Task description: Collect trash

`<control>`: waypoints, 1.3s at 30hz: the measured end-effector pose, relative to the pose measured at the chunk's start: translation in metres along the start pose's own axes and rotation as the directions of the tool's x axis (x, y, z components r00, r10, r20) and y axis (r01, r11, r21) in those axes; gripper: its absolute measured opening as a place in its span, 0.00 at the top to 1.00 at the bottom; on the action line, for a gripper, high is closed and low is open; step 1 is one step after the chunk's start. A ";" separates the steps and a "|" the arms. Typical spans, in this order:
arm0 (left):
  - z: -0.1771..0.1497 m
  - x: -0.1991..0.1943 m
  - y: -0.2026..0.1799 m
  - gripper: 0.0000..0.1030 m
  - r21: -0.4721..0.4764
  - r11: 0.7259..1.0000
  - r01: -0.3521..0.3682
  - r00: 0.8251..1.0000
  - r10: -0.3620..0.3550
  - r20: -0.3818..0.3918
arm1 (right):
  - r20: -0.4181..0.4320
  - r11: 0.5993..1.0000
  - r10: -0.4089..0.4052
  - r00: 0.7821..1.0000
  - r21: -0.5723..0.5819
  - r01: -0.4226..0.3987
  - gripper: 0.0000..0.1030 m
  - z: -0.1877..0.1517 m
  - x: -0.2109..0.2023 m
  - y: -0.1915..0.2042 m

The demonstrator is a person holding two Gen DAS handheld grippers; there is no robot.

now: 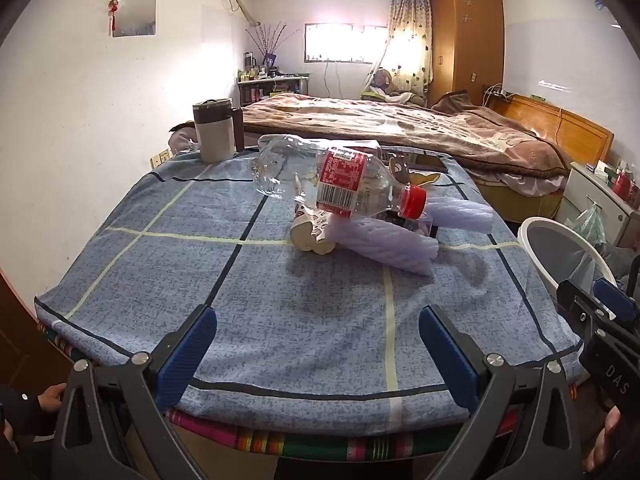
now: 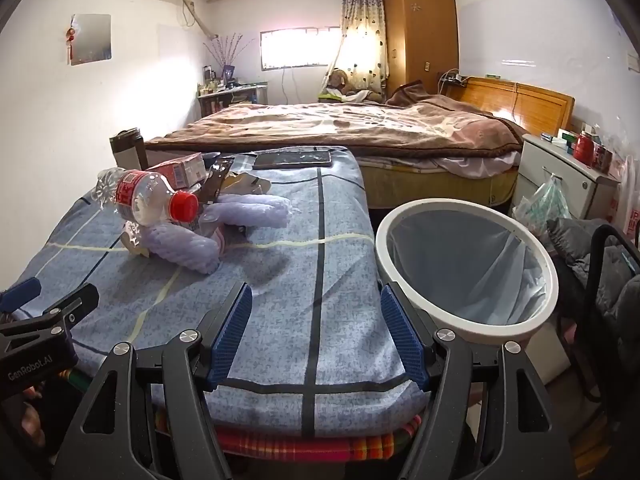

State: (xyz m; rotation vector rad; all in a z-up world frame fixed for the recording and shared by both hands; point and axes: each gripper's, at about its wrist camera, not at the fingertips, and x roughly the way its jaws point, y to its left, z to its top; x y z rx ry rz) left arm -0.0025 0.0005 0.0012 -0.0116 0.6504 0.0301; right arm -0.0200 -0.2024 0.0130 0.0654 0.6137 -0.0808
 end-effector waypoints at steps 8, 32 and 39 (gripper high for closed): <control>0.000 -0.002 0.000 0.00 -0.001 1.000 0.002 1.000 -0.002 0.004 | 0.010 1.000 -0.001 1.000 -0.005 0.001 0.34 -0.001 -0.002 0.002; 0.000 -0.005 0.003 0.00 -0.012 1.000 0.003 1.000 -0.003 0.004 | 0.010 1.000 -0.002 1.000 -0.010 0.002 0.34 -0.001 -0.003 0.003; 0.000 -0.005 0.003 0.01 -0.012 1.000 0.004 1.000 -0.004 0.004 | 0.009 1.000 -0.001 1.000 -0.009 0.002 0.34 -0.001 -0.004 0.003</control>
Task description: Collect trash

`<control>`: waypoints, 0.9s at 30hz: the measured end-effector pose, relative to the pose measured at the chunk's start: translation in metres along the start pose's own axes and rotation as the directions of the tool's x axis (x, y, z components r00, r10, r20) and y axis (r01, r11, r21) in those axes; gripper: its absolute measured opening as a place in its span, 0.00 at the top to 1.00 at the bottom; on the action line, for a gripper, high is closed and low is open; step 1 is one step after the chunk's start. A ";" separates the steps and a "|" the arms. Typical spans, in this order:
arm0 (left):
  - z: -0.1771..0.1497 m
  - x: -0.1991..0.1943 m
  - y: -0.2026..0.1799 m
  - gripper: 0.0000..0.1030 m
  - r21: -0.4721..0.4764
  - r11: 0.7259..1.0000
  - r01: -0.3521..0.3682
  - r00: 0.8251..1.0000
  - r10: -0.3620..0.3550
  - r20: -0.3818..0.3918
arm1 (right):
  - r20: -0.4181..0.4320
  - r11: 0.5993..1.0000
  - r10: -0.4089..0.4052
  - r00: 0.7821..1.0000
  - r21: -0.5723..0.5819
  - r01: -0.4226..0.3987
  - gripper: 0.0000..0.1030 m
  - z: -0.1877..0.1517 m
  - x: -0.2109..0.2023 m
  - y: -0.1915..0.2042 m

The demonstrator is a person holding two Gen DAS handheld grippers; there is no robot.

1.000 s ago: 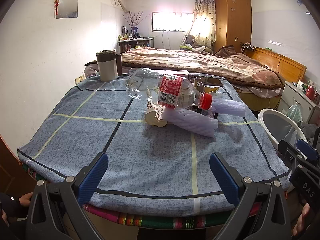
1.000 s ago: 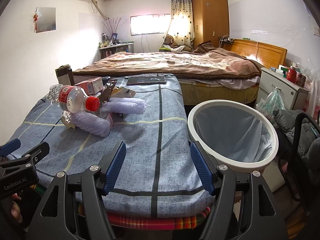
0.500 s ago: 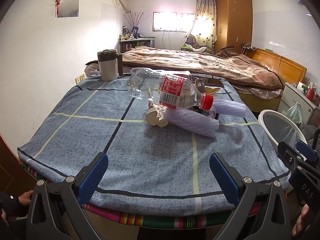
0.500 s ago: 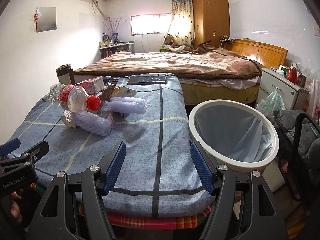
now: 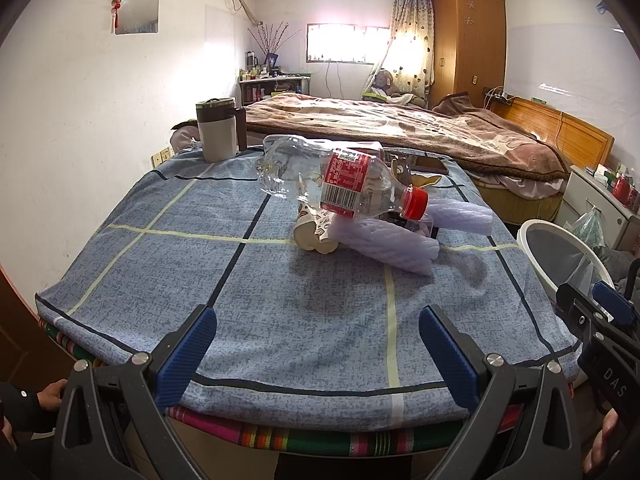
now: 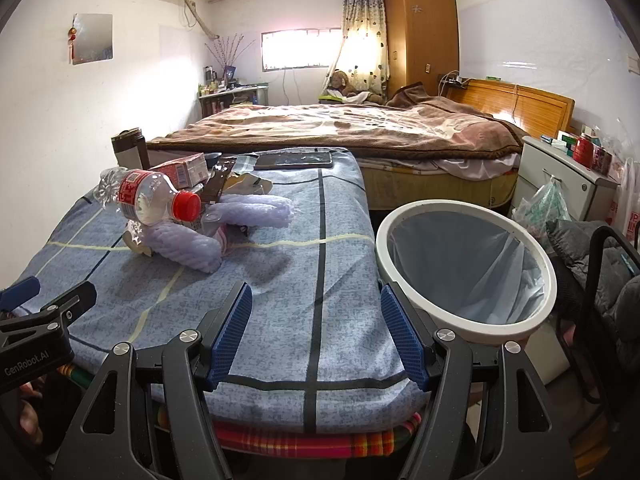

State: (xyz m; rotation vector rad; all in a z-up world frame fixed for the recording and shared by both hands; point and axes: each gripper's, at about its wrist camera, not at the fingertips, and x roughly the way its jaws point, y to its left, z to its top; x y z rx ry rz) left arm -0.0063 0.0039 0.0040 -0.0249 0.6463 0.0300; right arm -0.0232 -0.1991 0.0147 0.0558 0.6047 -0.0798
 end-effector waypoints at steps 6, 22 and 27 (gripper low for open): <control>0.000 0.000 0.000 0.00 0.000 1.000 0.000 1.000 0.000 0.000 | 0.000 1.000 0.001 1.000 -0.001 -0.001 0.34 0.000 0.000 0.000; 0.000 0.000 0.001 0.01 -0.002 1.000 -0.001 1.000 0.001 -0.002 | 0.004 1.000 -0.003 1.000 -0.004 0.003 0.34 0.000 0.000 0.001; 0.000 0.000 0.002 0.00 -0.003 1.000 0.000 1.000 0.000 -0.003 | 0.006 1.000 -0.003 1.000 -0.004 0.003 0.34 0.000 -0.001 0.001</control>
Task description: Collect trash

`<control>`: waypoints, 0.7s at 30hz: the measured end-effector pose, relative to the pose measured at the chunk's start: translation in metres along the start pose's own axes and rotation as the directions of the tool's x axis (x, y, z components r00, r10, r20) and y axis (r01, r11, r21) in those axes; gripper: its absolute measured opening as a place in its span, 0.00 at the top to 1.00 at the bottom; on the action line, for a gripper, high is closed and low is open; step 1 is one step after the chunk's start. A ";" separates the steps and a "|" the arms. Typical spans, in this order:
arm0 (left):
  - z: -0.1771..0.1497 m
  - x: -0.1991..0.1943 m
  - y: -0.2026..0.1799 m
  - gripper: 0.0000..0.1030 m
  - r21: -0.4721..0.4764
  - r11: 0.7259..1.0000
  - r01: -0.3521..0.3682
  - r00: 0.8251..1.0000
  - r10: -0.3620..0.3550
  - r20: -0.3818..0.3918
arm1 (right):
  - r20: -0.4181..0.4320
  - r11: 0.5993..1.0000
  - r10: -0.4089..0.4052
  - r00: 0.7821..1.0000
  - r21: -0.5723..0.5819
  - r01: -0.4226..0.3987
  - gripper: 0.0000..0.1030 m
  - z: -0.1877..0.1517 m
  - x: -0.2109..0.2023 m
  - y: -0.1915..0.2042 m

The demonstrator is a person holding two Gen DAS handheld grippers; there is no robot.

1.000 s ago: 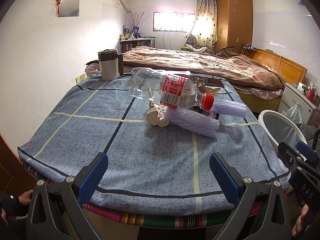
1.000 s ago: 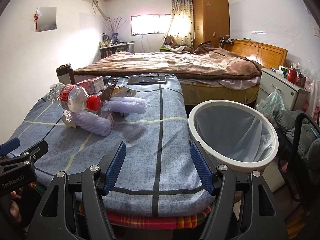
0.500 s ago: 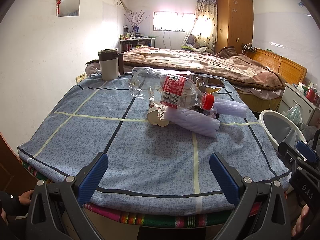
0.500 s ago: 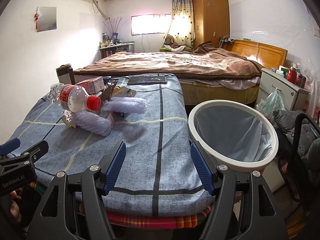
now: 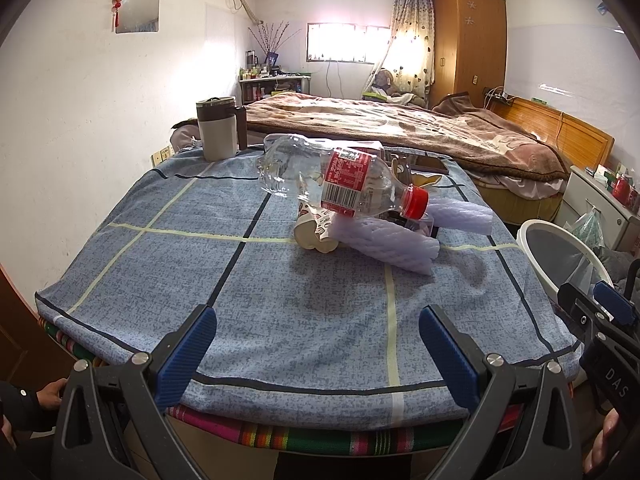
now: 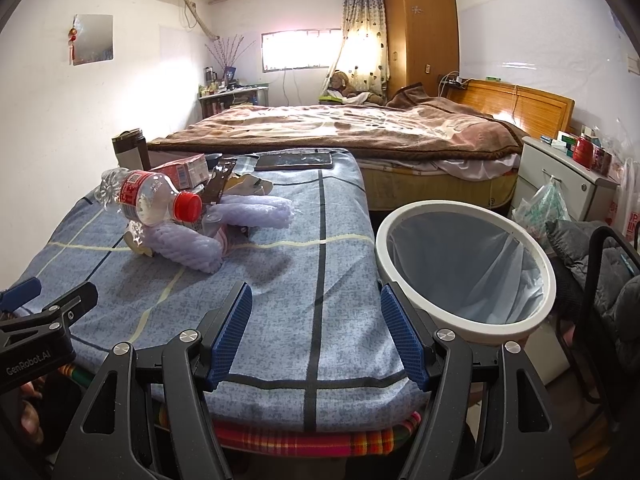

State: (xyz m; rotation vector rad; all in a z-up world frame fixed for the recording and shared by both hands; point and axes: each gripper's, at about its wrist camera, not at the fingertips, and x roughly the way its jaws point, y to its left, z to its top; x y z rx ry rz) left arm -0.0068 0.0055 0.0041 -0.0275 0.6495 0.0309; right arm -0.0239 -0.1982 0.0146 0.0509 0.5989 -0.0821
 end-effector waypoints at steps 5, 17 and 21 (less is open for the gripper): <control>0.000 0.000 0.000 0.01 0.000 1.000 -0.001 1.000 0.001 0.000 | 0.000 1.000 0.000 1.000 -0.001 0.000 0.34 0.000 0.000 0.000; -0.001 0.003 0.003 0.00 -0.003 1.000 0.008 1.000 -0.008 -0.012 | -0.009 1.000 0.005 1.000 -0.007 -0.005 0.34 0.001 0.005 0.002; 0.004 0.009 0.011 0.00 -0.004 1.000 0.015 1.000 -0.015 -0.023 | -0.008 0.999 0.023 1.000 -0.033 -0.023 0.34 0.005 0.012 0.006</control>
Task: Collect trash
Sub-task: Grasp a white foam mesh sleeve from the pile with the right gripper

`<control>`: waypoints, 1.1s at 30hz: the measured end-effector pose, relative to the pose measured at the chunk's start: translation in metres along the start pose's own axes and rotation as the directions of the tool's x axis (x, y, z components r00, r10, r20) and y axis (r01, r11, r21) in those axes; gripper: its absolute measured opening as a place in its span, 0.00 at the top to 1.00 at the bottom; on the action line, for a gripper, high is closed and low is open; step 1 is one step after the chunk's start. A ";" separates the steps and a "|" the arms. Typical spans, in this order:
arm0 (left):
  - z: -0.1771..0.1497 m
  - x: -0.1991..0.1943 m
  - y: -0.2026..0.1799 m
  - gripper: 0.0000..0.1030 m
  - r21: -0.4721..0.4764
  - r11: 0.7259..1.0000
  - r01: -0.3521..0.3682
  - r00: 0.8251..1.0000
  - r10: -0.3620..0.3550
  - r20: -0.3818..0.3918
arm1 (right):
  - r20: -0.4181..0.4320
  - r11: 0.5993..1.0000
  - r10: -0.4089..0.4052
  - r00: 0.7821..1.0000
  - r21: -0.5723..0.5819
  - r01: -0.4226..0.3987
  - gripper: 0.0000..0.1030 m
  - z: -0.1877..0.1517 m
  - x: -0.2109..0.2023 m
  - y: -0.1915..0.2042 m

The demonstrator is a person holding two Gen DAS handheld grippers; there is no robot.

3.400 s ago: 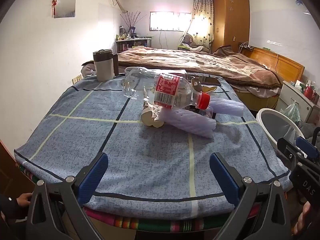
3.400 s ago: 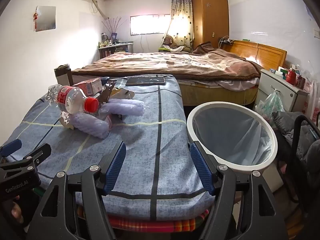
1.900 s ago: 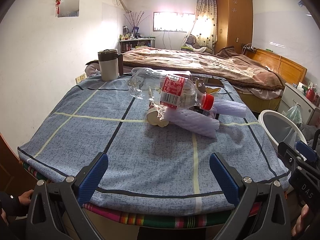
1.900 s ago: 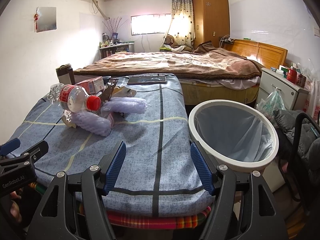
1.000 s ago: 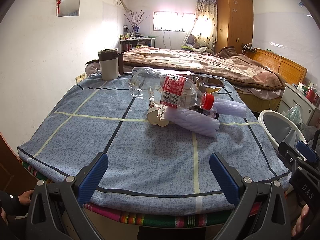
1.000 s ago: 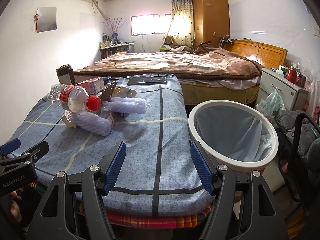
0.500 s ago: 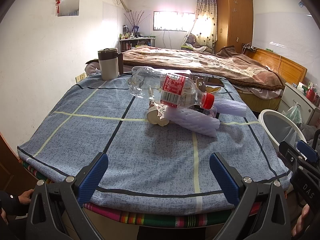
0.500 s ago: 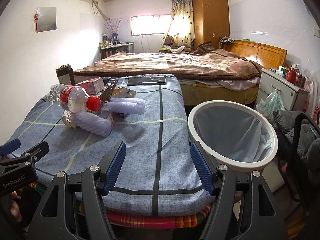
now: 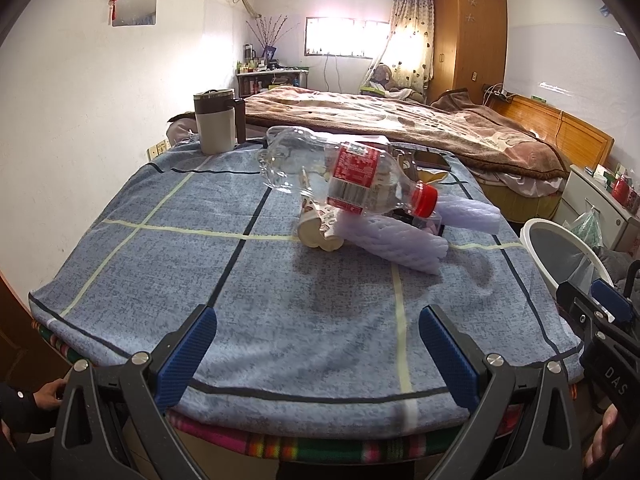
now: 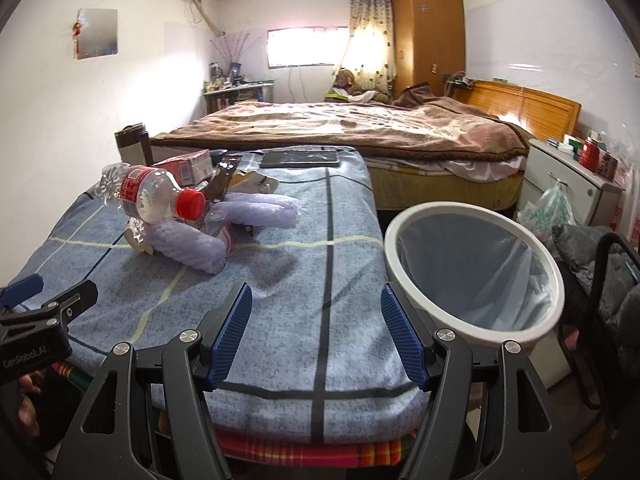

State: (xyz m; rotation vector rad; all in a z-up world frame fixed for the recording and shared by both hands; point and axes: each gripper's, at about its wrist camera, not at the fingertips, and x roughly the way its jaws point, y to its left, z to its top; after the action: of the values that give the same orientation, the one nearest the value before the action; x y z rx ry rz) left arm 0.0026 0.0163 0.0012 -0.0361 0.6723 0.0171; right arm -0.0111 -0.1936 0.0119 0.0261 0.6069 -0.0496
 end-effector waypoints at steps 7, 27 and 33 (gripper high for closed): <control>0.026 0.011 0.014 0.01 -0.003 0.999 0.054 0.998 -0.054 0.009 | -0.008 0.997 0.062 0.998 -0.043 -0.063 0.34 0.012 0.020 0.013; 0.100 0.082 0.024 0.00 -0.168 0.963 0.211 0.967 -0.231 -0.110 | -0.124 0.956 0.224 0.967 -0.163 -0.242 0.34 0.067 0.096 0.028; 0.101 0.093 0.047 0.00 -0.200 0.960 0.195 0.967 -0.222 -0.124 | -0.227 0.931 0.319 0.920 -0.107 -0.349 0.35 0.065 0.115 0.027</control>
State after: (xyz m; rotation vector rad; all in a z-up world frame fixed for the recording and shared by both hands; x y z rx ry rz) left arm 0.1363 0.0673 0.0210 -0.2913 0.8090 -0.1281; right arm 0.1220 -0.1740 -0.0001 -0.0067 0.8053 0.3354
